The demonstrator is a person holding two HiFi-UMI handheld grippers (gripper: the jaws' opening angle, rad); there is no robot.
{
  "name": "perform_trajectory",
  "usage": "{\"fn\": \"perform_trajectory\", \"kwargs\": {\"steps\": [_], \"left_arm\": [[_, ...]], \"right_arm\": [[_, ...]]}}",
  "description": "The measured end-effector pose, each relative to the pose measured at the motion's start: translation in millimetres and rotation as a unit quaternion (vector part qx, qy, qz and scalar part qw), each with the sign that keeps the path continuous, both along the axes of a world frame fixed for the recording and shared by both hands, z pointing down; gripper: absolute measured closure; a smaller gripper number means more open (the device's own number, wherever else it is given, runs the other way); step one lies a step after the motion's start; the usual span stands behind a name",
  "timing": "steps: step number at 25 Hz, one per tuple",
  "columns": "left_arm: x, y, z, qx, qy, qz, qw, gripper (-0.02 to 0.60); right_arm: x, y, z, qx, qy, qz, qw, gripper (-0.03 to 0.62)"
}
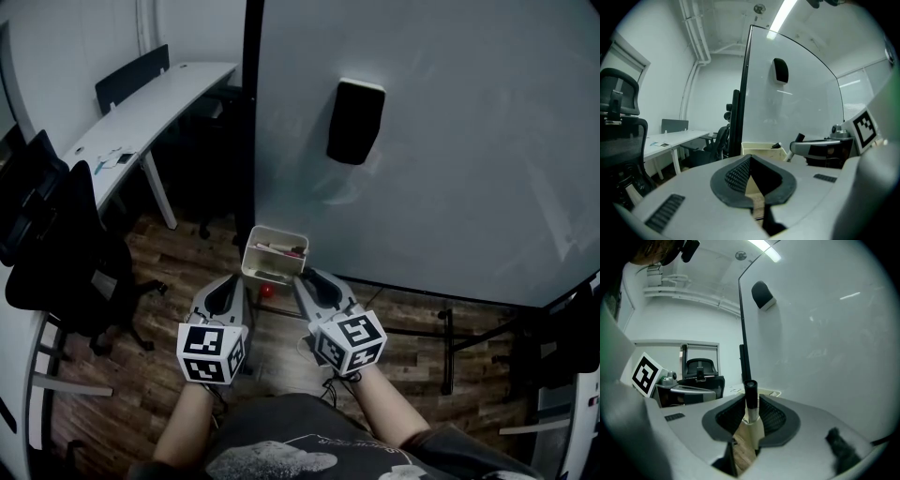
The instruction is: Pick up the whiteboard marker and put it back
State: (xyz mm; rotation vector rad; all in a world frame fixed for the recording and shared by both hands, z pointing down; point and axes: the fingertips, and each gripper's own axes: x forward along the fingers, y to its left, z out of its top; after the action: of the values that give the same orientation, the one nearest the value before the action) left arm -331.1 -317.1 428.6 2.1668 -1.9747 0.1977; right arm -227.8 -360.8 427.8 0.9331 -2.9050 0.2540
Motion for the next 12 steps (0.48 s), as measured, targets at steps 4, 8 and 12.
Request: {"fn": "perform_trajectory", "kwargs": {"steps": [4, 8, 12], "left_arm": [[9.0, 5.1, 0.0, 0.001, -0.001, -0.002, 1.0, 0.569], [20.1, 9.7, -2.3, 0.0, -0.005, -0.002, 1.0, 0.569], [35.3, 15.1, -7.3, 0.002, -0.009, -0.003, 1.0, 0.569]], "right_arm": [[7.0, 5.6, -3.6, 0.001, -0.004, -0.003, 1.0, 0.497], [16.5, 12.3, -6.5, 0.002, -0.008, -0.006, 1.0, 0.493], [31.8, 17.7, -6.9, -0.001, -0.008, -0.006, 1.0, 0.493]]}}
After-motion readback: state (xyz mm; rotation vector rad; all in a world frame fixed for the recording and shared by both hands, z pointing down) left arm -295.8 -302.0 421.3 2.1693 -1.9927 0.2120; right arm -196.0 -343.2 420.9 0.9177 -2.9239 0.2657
